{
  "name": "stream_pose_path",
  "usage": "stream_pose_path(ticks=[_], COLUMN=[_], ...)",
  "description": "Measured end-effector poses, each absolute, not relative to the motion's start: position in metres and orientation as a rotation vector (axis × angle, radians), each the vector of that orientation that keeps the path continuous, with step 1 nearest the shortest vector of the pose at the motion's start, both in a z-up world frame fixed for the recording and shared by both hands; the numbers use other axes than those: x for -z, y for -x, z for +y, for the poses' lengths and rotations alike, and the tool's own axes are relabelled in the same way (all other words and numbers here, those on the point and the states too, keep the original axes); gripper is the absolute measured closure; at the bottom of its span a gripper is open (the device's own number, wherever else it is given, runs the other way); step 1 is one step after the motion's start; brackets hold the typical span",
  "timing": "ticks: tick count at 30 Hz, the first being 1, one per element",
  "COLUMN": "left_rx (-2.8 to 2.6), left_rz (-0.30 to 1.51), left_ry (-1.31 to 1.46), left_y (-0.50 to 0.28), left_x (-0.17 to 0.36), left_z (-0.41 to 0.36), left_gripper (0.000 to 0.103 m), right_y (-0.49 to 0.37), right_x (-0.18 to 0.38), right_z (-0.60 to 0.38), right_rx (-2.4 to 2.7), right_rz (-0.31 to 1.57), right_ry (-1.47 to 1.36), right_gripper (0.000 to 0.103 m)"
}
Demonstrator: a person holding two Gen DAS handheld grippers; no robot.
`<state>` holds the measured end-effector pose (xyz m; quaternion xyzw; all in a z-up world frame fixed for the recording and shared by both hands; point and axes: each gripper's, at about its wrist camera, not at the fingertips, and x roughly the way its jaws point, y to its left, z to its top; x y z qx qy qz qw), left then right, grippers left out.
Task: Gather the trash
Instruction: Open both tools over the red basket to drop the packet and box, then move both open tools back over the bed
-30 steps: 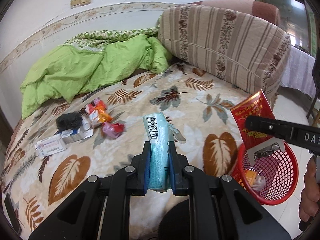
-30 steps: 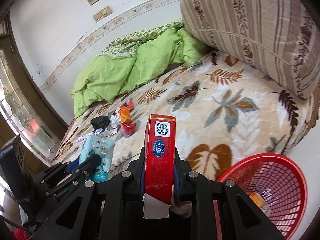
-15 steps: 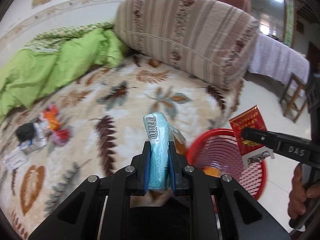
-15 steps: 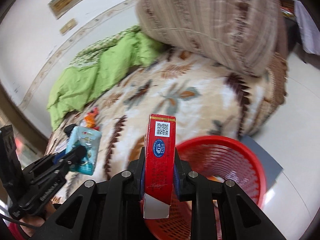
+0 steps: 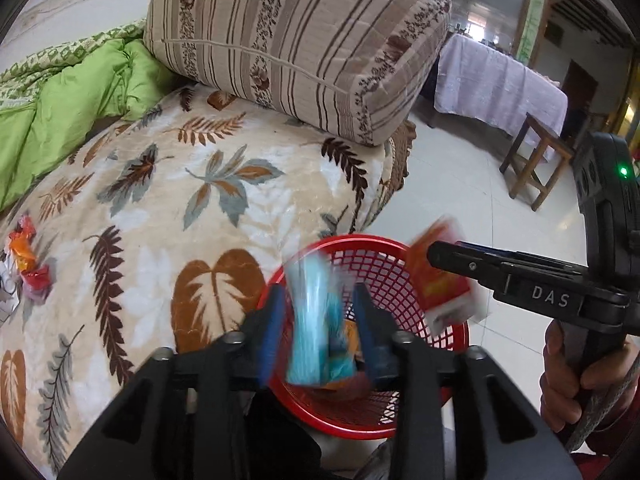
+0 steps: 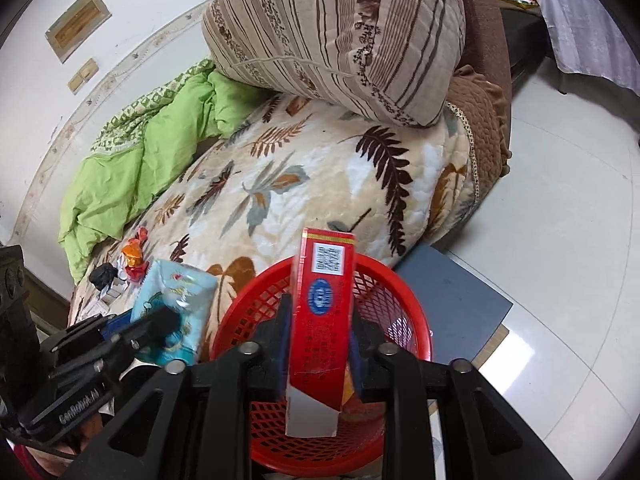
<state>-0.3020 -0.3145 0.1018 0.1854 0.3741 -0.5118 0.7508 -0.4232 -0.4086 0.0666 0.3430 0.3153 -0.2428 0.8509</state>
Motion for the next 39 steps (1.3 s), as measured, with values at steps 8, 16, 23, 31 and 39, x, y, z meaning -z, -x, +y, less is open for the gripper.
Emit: stream_pose_path(ticks=[8, 16, 23, 31, 39], left_rx=[1.053, 0.9, 0.733, 0.555, 0.348], left_rz=[0.796, 0.77, 0.768, 0.788, 0.744], left_ry=[-0.348, -0.272, -0.203, -0.094, -0.005], left_y=[0.274, 0.229, 0.189, 0.142, 0.053], left_x=[-0.113, -0.122, -0.118, -0.111, -0.125], left_z=[-0.292, -0.234, -0.165, -0.078, 0.019], left_gripper=[0.061, 0.054, 0.051, 0.051, 0.048], right_y=[0.406, 0.348, 0.277, 0.212, 0.163], right_x=[-0.08, -0.089, -0.094, -0.093, -0.092], right_z=[-0.407, -0.372, -0.318, -0.272, -0.235], right_rx=[0.499, 0.359, 0.197, 0.07, -0.011], right_rz=[0.646, 0.673, 0.715, 0.769, 0.806], right_ry=[-0.686, -0.617, -0.504, -0.426, -0.415], right_gripper=[0.057, 0.053, 0.049, 0.043, 0.043])
